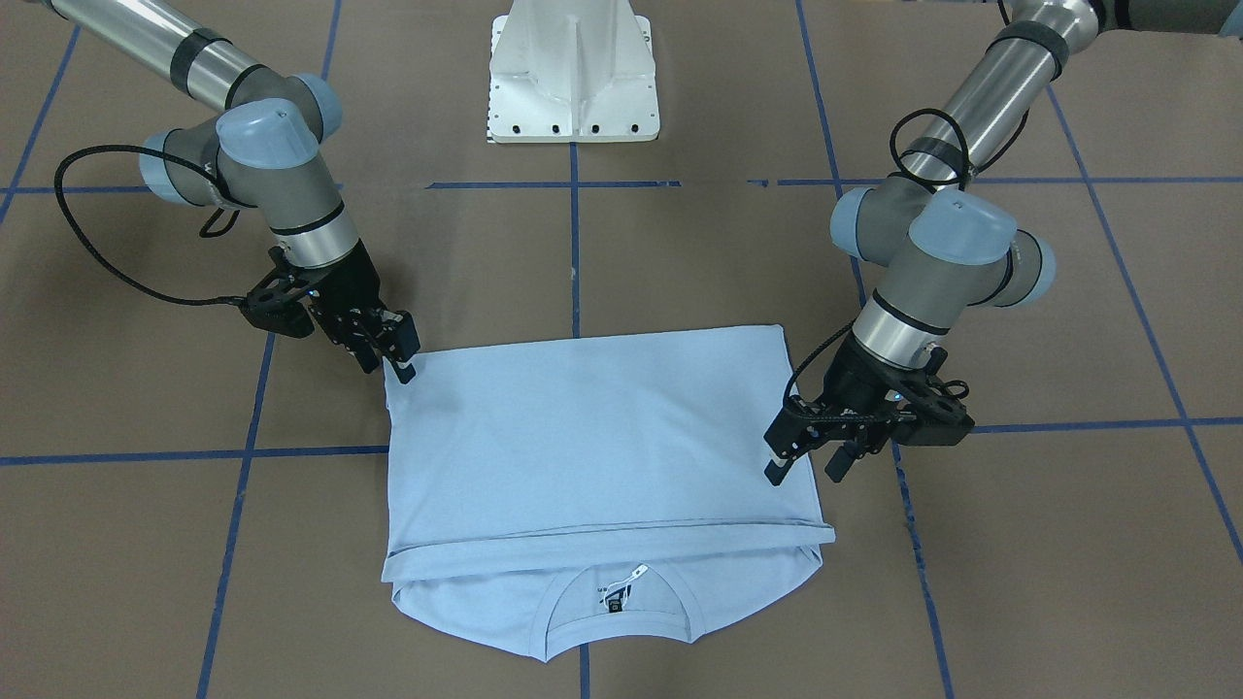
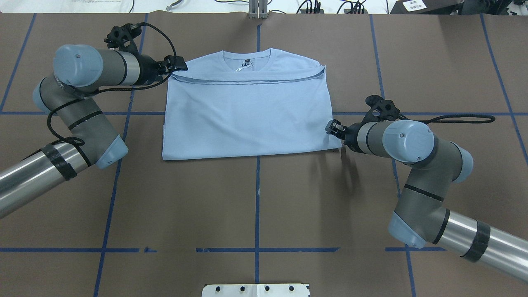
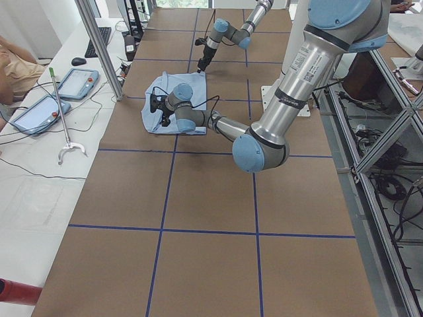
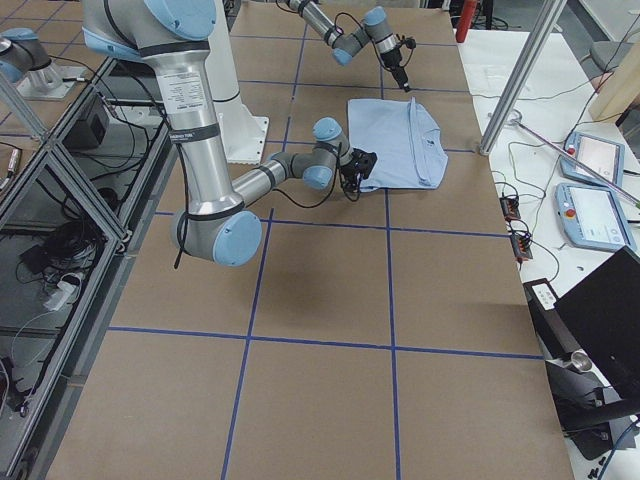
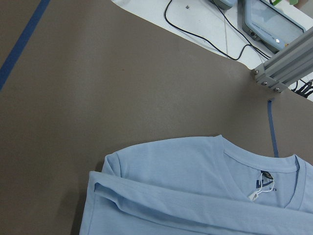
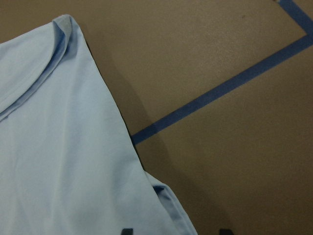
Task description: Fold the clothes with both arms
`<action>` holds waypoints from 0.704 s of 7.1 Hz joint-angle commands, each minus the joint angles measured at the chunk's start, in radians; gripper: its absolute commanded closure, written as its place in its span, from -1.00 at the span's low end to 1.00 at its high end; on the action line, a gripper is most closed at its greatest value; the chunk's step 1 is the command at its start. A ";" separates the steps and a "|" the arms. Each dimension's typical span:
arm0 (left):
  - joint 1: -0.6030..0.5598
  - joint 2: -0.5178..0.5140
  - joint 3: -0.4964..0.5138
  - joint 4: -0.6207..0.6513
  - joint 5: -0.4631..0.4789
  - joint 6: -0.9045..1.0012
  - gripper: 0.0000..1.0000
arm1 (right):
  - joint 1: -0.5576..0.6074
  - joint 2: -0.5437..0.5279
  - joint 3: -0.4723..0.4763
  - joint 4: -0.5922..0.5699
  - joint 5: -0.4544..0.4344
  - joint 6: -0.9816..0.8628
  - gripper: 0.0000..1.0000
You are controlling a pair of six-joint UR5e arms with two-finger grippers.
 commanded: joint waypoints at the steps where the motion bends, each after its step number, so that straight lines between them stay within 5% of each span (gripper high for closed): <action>1: -0.003 0.001 0.000 0.001 0.002 0.000 -0.89 | -0.011 -0.003 -0.005 -0.001 0.000 0.001 -0.28; 2: -0.003 0.001 0.000 0.001 0.002 0.000 -0.89 | -0.015 -0.003 -0.006 -0.001 0.002 0.000 -0.27; 3: -0.001 0.003 0.000 0.001 0.003 0.000 -0.89 | -0.017 -0.001 -0.002 -0.001 0.003 0.001 0.02; 4: -0.003 0.003 0.000 0.001 0.003 0.000 -0.89 | -0.017 -0.001 -0.004 -0.001 0.003 0.001 0.35; 5: -0.003 0.003 0.000 0.001 0.003 0.000 -0.89 | -0.017 -0.003 0.002 -0.001 0.008 0.000 0.90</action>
